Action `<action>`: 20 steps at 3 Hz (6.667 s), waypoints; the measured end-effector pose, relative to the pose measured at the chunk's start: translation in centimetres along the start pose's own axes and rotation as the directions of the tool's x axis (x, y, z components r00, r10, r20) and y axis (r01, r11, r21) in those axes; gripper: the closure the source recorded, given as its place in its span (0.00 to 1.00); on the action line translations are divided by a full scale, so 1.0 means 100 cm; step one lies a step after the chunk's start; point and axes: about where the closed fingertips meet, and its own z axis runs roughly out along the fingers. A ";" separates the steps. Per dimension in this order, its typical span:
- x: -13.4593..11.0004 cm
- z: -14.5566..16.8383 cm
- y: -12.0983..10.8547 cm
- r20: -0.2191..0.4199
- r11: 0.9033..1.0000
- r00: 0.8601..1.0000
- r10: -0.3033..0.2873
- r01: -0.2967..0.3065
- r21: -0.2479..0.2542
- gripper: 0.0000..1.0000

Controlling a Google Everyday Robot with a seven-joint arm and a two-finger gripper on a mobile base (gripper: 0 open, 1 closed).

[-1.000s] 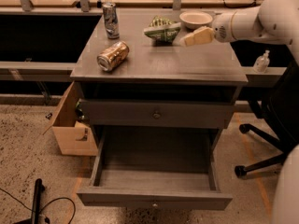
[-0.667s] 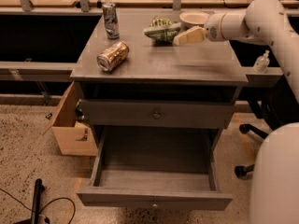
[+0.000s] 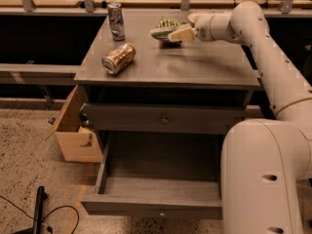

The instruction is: Place green jalapeno chip bag into middle drawer

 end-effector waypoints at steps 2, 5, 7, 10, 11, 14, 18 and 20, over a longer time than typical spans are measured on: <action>-0.008 0.013 0.022 0.009 0.995 1.000 -0.024 0.025 -0.099 0.68; 0.031 -0.085 0.092 -0.026 0.919 0.999 0.039 -0.046 -0.392 1.00; 0.029 -0.089 0.103 -0.025 0.913 0.999 0.045 -0.051 -0.404 1.00; -0.019 -0.231 0.215 0.121 0.887 0.959 0.255 -0.182 -0.425 1.00; 0.047 -0.226 0.280 -0.026 0.807 0.941 0.337 -0.303 -0.507 1.00; 0.202 -0.194 0.370 -0.356 0.650 0.839 0.411 -0.543 -0.531 1.00; 0.327 -0.165 0.343 -0.390 0.602 0.727 0.566 -0.687 -0.406 1.00; 0.369 -0.152 0.321 -0.378 0.629 0.701 0.604 -0.711 -0.314 0.82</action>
Offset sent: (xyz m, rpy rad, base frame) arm -0.0083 0.0147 0.0113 0.0213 0.0275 0.1523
